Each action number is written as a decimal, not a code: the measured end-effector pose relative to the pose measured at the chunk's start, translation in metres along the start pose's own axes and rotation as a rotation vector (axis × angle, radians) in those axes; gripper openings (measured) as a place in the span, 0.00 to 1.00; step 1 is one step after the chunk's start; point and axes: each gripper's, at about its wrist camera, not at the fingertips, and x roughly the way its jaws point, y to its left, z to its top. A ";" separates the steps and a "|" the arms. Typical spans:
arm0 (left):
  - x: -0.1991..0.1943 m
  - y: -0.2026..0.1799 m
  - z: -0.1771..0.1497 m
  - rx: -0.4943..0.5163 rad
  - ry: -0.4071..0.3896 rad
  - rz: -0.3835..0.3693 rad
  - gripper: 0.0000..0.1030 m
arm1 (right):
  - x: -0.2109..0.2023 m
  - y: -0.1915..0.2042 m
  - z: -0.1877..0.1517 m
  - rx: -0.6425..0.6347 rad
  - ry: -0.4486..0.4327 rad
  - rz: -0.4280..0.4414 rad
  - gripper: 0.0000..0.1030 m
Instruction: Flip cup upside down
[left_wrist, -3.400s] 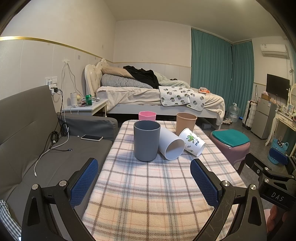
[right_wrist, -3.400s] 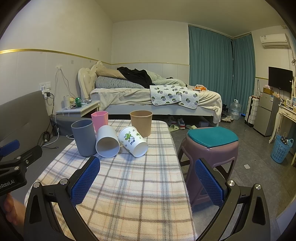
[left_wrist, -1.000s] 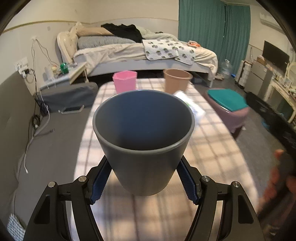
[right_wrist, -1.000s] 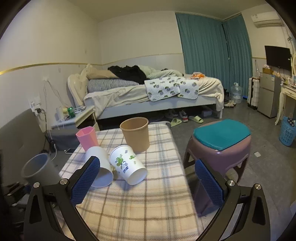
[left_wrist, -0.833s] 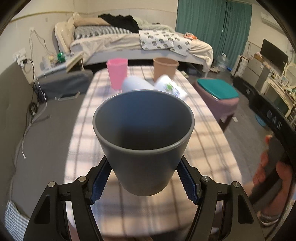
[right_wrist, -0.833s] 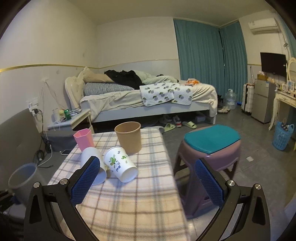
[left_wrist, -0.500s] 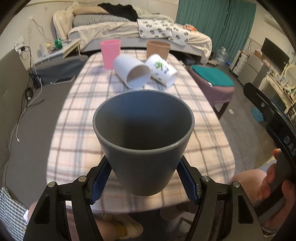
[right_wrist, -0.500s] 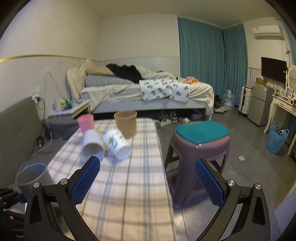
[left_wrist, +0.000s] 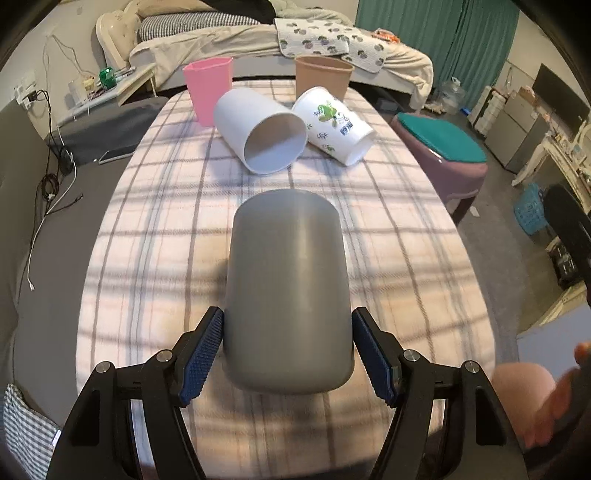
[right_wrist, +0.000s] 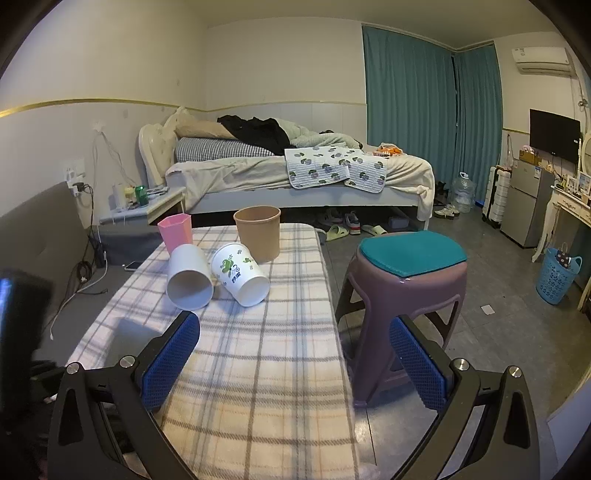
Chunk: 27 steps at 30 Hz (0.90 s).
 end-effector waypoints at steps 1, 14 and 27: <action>0.002 0.000 0.003 0.005 -0.002 0.004 0.70 | 0.001 -0.002 0.000 0.004 0.002 0.000 1.00; -0.026 0.015 -0.021 0.069 -0.114 -0.012 0.78 | 0.011 -0.007 0.002 0.079 0.028 0.026 1.00; -0.075 0.099 -0.036 -0.026 -0.412 0.022 0.89 | 0.005 0.057 -0.023 0.036 0.085 0.050 1.00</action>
